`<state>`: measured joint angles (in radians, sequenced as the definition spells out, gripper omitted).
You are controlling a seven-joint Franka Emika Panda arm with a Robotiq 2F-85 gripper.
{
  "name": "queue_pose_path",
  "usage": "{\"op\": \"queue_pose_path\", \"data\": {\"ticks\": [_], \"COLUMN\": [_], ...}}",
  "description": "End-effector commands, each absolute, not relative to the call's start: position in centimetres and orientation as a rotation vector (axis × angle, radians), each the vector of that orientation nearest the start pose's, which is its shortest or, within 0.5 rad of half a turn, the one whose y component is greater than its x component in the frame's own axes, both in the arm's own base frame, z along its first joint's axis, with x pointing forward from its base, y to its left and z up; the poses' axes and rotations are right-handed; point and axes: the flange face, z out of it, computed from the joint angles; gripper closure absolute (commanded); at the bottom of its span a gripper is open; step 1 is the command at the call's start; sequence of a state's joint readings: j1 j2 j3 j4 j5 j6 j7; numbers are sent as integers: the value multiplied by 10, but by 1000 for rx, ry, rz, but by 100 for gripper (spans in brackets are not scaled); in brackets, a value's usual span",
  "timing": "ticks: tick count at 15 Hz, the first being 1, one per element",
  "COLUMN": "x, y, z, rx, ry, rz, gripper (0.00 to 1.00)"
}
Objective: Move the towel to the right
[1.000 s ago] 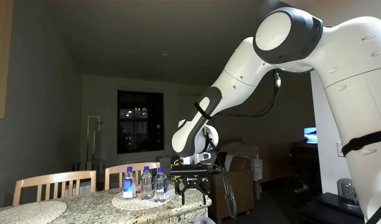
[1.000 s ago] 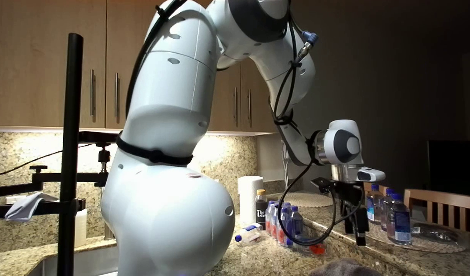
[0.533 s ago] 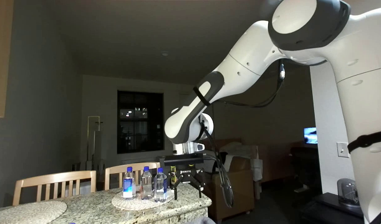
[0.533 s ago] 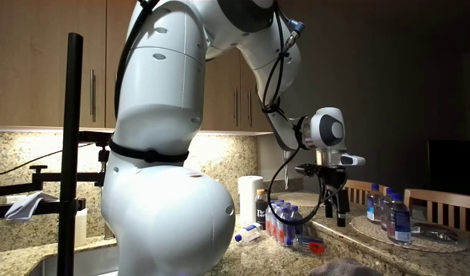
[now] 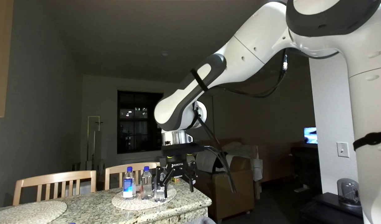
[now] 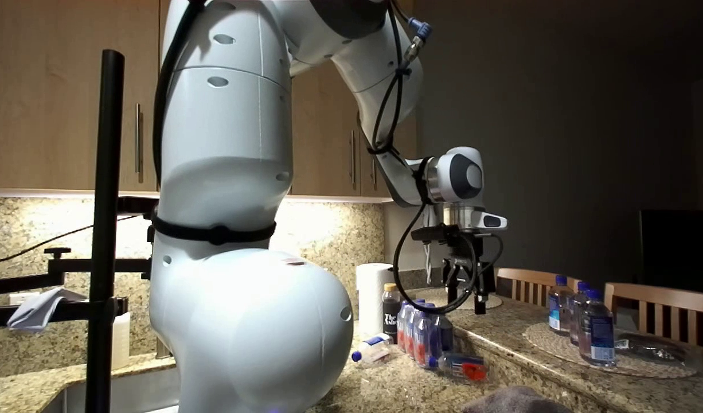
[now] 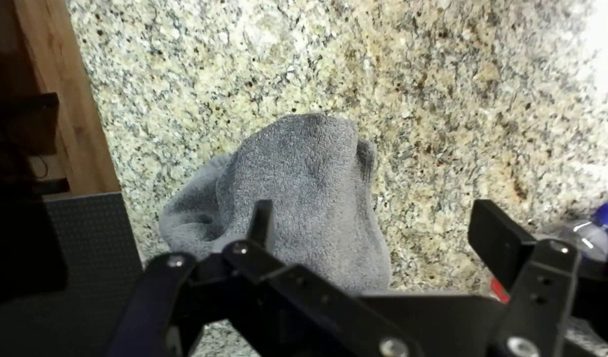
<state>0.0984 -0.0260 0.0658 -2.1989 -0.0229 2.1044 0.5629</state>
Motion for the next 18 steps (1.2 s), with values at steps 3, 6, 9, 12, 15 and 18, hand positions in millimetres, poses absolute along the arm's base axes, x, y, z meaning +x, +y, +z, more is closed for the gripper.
{"op": "queue_pose_path", "data": {"ticks": [3,6,9,12,15,18], "x": [514,513,515,515,515,515], "y": [77,76,79,79,79,79], "z": [399,390,391,391,391,391], "rx": [-3130,-3124,-3149,-3150,-3150,-3150], "ry": [279,170,213,204,204,204], "rz": [117,114,100,102,102,102], "gripper": [0,0,0,0,0,0]}}
